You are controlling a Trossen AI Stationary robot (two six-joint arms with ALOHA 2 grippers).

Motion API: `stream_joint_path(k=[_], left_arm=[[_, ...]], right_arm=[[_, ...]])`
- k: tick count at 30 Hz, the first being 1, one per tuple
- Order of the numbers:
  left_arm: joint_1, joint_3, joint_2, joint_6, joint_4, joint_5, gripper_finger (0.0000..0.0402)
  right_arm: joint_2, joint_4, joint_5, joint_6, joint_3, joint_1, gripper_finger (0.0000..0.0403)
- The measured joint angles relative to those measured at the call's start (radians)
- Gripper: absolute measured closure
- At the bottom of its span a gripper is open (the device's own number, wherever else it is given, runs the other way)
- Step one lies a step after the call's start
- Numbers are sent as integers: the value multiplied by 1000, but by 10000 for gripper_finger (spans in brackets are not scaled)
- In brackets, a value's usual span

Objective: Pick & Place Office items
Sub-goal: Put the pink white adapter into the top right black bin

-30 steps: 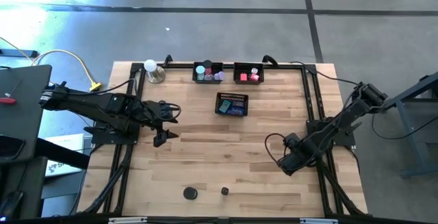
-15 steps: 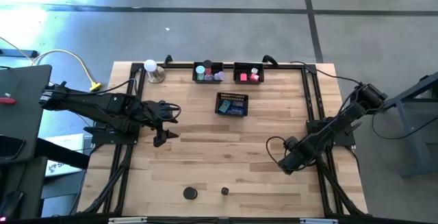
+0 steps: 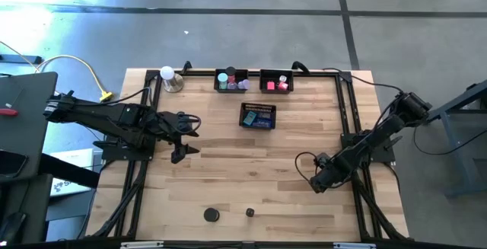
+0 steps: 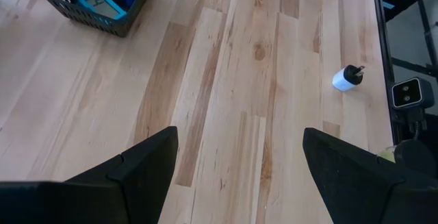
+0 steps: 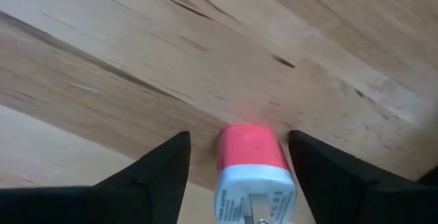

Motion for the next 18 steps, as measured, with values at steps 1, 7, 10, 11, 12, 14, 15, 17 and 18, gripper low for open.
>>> stream_joint_path(k=[1,7,10,11,12,14,15,17,18], left_arm=[[0,0,0,0,0,0,95],[0,0,0,0,1,-19,95],[0,0,0,2,1,-23,95],[0,0,0,2,1,-23,95],[0,0,0,3,1,-23,95],[0,0,0,7,1,-23,95],[0,0,0,9,1,-23,95],[0,0,0,11,1,-23,95],[0,0,0,11,1,-23,95]], right_arm=[[0,0,0,0,0,0,165],[1,2,-26,1,0,-1,198],[2,11,-39,0,-1,-1,240],[2,14,-46,-3,-2,-1,257],[2,16,-51,-7,-1,-1,273],[4,12,-51,-36,4,-9,283],[5,7,-39,-57,12,-9,283],[8,12,20,-106,43,-10,283],[7,15,49,-129,62,-16,283]])
